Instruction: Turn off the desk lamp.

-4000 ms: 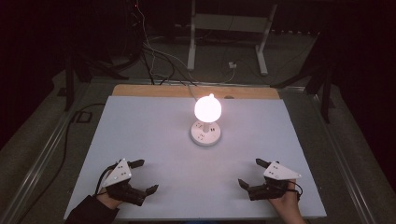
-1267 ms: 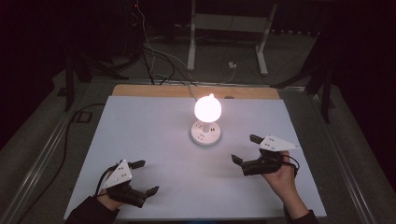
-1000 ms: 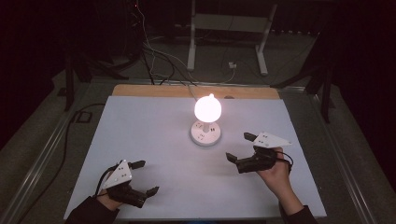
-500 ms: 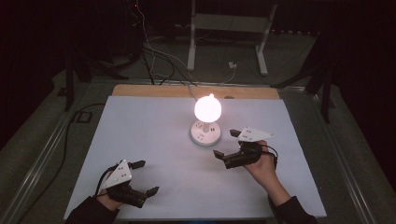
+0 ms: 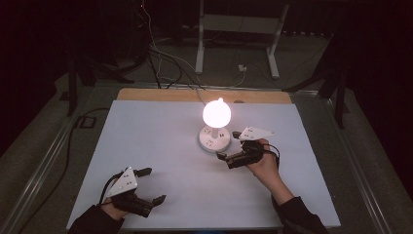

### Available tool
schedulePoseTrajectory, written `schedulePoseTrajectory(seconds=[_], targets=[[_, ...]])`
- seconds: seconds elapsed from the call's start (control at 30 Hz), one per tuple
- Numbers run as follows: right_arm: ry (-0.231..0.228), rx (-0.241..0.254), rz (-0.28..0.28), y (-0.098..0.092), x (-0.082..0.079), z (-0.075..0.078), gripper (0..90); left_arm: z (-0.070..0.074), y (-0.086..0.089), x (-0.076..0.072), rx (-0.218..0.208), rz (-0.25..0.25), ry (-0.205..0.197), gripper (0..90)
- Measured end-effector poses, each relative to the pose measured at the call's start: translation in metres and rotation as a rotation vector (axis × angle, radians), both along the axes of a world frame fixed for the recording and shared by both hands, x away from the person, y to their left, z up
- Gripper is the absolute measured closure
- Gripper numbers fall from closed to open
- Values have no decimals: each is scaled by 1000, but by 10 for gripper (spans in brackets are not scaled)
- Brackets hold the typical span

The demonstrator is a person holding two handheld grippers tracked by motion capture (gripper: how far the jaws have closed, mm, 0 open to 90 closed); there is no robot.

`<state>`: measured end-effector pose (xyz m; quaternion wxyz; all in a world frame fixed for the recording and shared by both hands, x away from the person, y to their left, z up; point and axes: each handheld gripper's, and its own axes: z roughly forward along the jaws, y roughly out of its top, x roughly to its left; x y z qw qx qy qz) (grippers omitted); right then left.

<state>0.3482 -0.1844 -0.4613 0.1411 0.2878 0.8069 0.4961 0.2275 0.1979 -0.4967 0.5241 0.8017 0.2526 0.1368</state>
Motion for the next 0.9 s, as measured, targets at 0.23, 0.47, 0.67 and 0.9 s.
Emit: schedulePoseTrajectory(seconds=[0.23,0.47,0.67,0.9], targets=[[49,10,-22,-3,17,-10,0,0,0,0,1,1,1,4],[58,5,-96,-2,27,-17,0,0,0,0,1,-1,4,4],[60,-5,-134,-2,32,-22,126,0,0,0,3,-2,7,4],[73,-2,-173,-4,36,-22,284,0,0,0,-4,-1,7,4]])
